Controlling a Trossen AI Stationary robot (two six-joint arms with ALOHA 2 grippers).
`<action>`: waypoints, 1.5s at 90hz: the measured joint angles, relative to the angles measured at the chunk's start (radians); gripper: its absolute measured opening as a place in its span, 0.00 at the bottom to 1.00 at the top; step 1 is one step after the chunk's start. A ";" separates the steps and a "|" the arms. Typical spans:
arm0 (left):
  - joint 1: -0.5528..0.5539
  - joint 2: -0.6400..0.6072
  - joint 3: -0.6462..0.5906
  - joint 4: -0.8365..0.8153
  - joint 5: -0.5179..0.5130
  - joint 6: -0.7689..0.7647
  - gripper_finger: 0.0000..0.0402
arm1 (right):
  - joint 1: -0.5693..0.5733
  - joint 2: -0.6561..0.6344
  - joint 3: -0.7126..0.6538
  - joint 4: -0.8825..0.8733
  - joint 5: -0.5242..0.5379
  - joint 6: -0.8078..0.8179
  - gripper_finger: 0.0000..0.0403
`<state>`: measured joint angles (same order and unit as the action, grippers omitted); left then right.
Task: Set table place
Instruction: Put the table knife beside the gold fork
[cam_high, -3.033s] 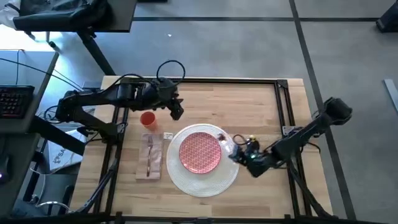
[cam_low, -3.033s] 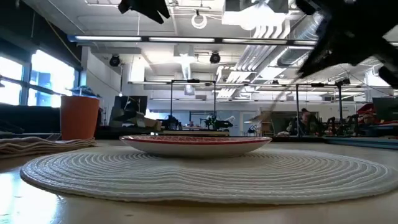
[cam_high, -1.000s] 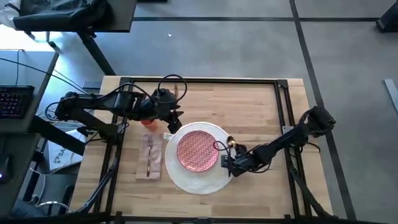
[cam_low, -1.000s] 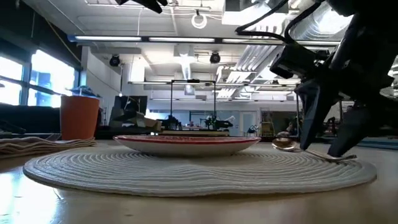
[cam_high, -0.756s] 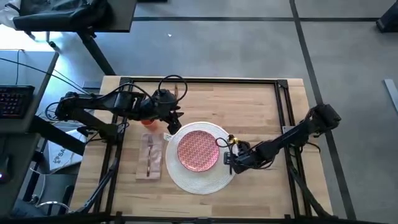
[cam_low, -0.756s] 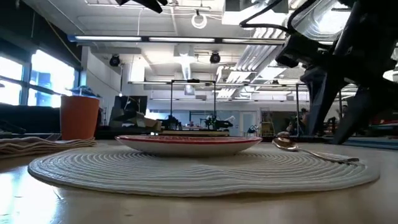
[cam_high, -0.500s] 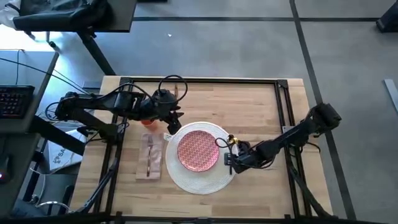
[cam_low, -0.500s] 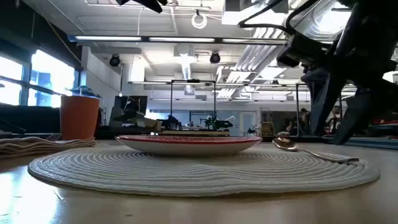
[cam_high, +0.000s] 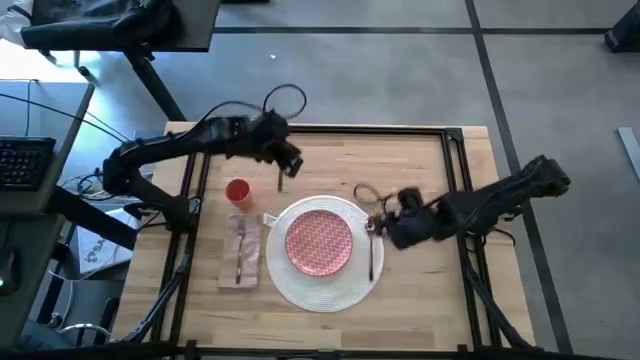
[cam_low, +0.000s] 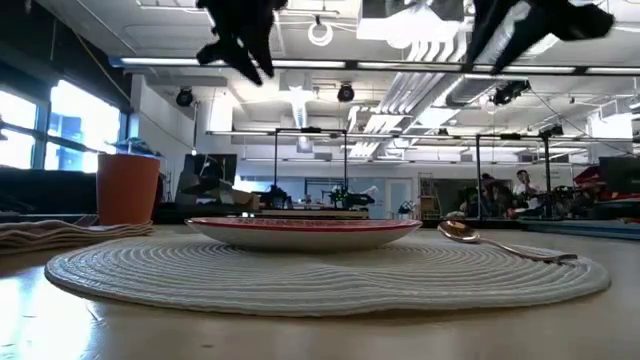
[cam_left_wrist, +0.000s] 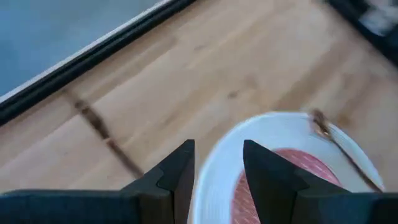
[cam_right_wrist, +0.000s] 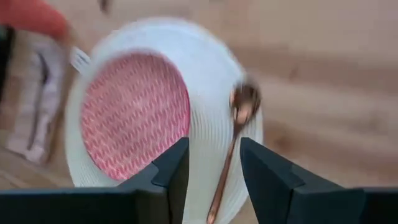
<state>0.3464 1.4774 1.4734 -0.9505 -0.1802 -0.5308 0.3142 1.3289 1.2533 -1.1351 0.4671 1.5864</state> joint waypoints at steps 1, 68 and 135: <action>0.010 0.005 0.000 -0.004 0.000 0.000 0.30 | -0.012 -0.006 0.003 -0.004 0.000 -0.022 0.31; 0.307 0.531 0.018 -0.043 0.069 -0.130 0.13 | -0.904 -0.158 0.008 0.043 -0.423 -1.337 0.31; 0.168 0.607 0.104 0.240 0.247 0.092 0.00 | -0.975 -0.086 0.008 0.235 -0.527 -1.182 0.31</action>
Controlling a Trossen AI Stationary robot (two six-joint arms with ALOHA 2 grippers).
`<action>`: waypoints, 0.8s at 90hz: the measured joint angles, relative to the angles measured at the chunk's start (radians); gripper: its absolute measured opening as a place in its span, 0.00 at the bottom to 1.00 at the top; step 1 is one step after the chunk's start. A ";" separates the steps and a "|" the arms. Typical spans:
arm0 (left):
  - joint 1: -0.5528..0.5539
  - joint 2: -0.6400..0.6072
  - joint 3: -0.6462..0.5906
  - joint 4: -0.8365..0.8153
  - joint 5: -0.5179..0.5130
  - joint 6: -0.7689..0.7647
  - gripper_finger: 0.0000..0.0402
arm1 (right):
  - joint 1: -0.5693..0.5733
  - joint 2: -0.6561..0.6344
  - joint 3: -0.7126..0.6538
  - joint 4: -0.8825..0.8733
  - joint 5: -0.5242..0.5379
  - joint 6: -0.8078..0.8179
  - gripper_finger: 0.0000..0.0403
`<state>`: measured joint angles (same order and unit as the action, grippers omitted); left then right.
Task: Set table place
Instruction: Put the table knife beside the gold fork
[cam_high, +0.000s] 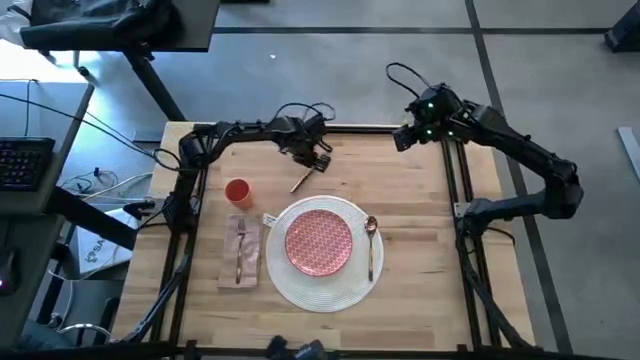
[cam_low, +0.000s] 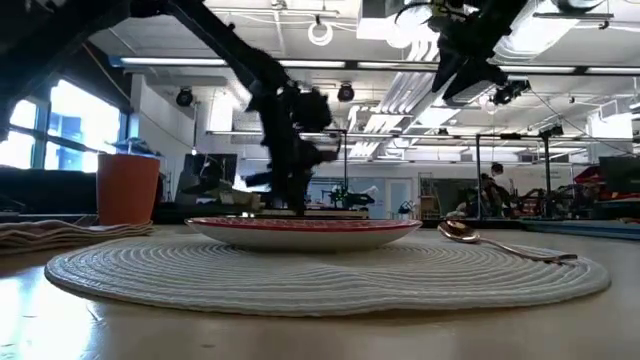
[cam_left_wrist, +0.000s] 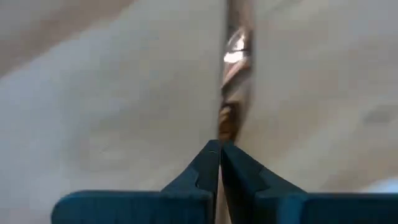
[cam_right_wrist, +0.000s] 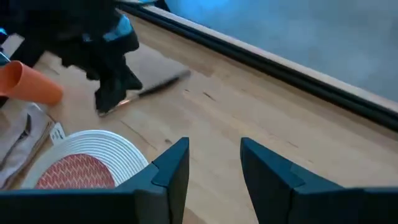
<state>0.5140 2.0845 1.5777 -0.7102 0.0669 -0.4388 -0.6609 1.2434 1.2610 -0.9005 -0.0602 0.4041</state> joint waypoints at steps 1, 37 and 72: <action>-0.003 -0.003 0.007 -0.003 -0.002 0.006 0.00 | 0.000 0.006 0.000 0.000 -0.003 0.001 0.31; -0.010 -0.050 0.016 -0.165 0.125 0.382 0.12 | -0.049 0.370 0.000 0.053 -0.261 -0.090 0.31; 0.010 -0.050 -0.053 -0.222 0.264 0.253 0.17 | -0.043 0.685 0.000 0.126 -0.530 -0.169 0.32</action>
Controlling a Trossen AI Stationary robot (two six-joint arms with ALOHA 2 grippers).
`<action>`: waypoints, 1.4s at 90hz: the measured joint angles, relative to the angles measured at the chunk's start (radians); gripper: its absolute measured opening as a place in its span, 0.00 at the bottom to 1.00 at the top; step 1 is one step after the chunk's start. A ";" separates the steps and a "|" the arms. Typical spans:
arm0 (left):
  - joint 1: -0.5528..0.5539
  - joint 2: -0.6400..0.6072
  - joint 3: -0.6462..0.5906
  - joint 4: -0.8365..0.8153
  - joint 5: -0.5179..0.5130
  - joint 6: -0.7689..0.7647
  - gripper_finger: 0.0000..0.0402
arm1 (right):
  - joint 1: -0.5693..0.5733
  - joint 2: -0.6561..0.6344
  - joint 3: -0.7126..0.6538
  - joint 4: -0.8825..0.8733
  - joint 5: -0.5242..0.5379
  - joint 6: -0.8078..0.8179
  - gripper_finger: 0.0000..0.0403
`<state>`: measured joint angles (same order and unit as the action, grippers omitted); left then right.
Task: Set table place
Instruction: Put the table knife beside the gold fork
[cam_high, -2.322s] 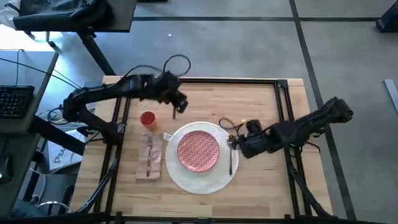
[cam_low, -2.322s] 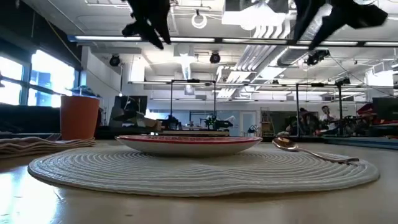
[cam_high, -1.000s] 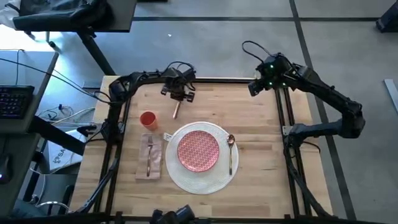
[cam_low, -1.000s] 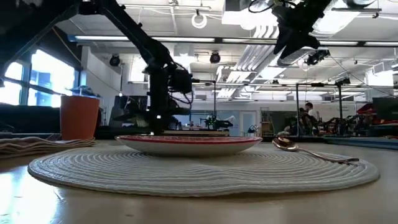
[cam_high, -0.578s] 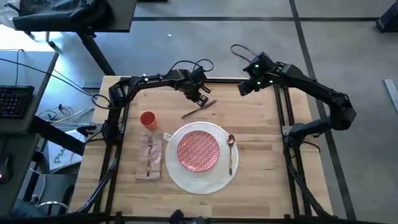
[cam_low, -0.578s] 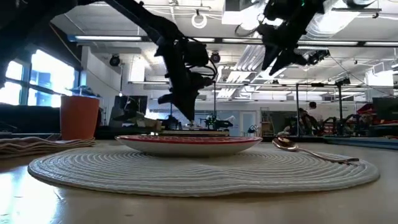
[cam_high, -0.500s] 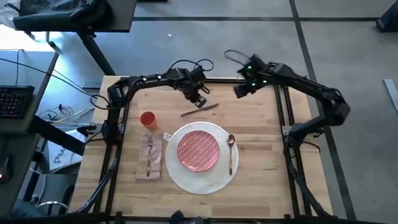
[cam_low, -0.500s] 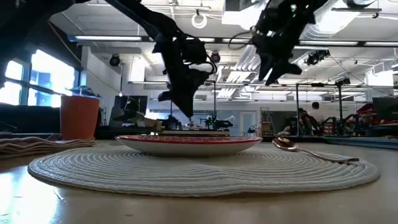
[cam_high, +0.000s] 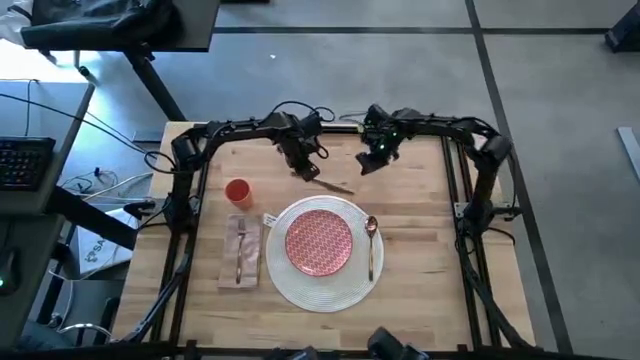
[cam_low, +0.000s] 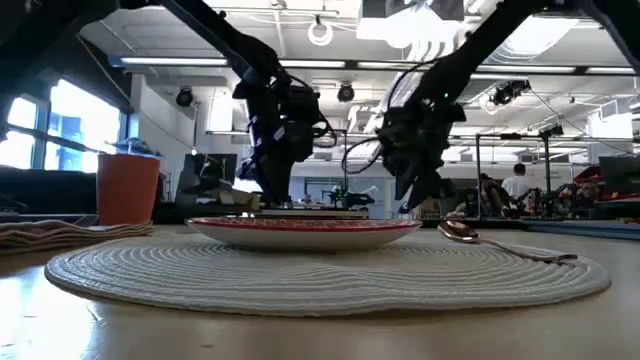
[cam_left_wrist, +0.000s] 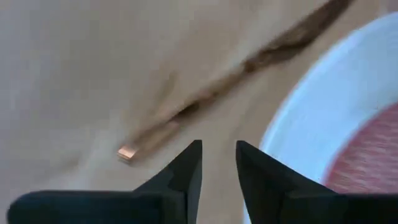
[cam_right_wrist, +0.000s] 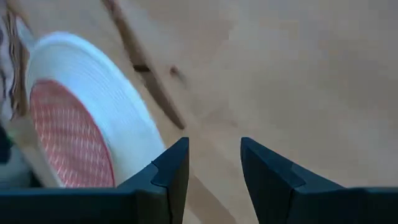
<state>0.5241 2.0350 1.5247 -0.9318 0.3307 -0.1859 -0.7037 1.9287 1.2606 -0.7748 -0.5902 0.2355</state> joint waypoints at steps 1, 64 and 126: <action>-0.001 0.000 -0.005 0.000 0.012 -0.009 0.17 | 0.003 0.005 0.000 0.005 -0.001 0.000 0.32; -0.040 0.045 -0.252 0.632 0.005 -0.390 0.00 | 0.105 0.144 0.000 0.377 -0.119 0.122 0.52; -0.058 0.059 -0.278 0.829 -0.104 -0.337 0.00 | 0.105 0.143 0.000 0.347 -0.121 0.079 0.52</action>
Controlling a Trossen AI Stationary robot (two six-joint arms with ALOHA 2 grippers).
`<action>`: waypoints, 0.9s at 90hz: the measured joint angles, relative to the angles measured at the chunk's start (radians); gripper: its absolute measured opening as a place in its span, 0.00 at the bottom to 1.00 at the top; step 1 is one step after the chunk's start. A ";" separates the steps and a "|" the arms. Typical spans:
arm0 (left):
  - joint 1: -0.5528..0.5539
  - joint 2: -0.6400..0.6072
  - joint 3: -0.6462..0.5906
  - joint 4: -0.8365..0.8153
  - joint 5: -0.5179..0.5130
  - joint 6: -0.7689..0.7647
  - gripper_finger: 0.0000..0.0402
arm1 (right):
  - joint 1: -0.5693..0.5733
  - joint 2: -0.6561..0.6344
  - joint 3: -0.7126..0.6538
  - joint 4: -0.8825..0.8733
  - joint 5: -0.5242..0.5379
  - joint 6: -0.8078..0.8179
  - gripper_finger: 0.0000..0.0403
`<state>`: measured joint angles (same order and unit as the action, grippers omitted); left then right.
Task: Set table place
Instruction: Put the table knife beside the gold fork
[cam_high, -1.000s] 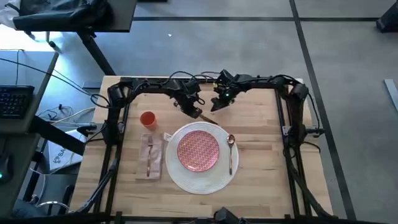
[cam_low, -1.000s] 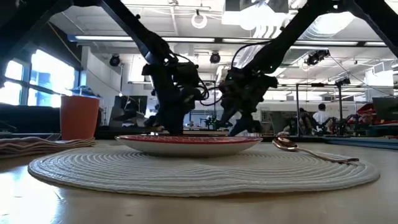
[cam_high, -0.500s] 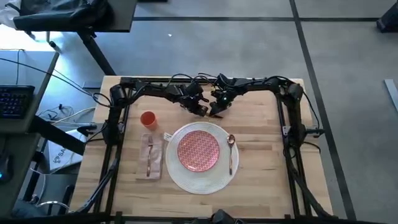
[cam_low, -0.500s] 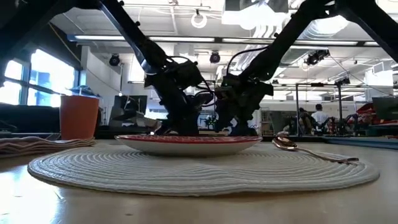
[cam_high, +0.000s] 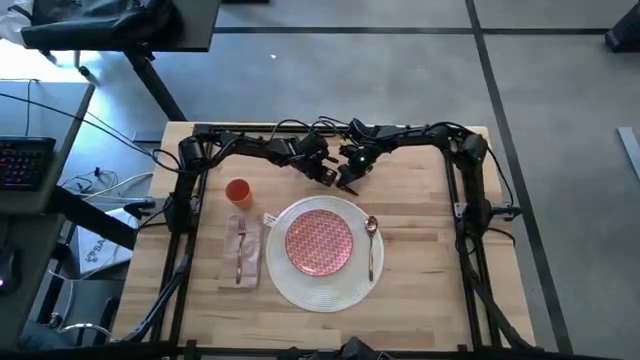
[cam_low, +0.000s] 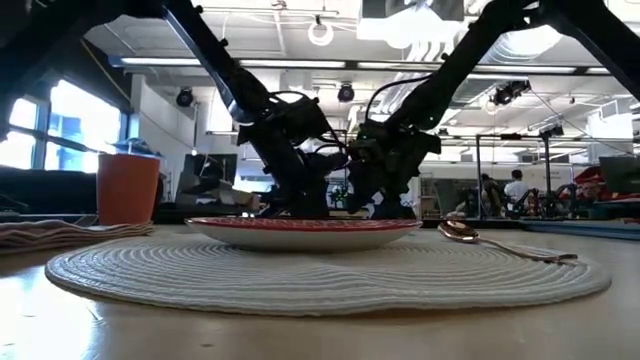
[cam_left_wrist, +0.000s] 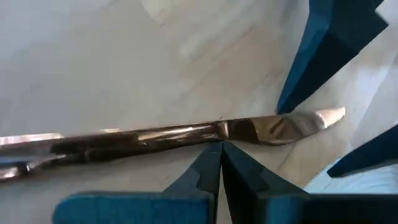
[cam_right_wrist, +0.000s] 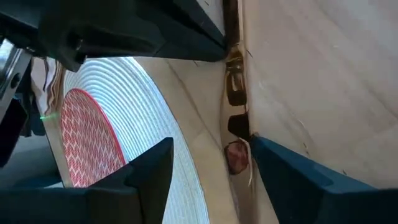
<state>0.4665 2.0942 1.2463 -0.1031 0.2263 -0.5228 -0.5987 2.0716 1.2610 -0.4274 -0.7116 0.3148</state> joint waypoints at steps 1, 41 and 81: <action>0.000 0.000 -0.002 0.006 0.000 0.000 0.00 | 0.000 0.000 0.000 0.000 0.000 0.000 0.52; -0.005 -0.060 -0.007 -0.065 0.151 -0.048 0.00 | -0.043 -0.002 0.000 -0.068 -0.053 -0.012 0.52; -0.109 0.060 0.001 0.104 0.092 -0.171 0.00 | -0.008 0.011 -0.005 -0.070 -0.123 -0.030 0.52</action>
<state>0.3578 2.1544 1.2469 0.0009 0.3186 -0.6941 -0.6062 2.0831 1.2557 -0.4979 -0.8346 0.2848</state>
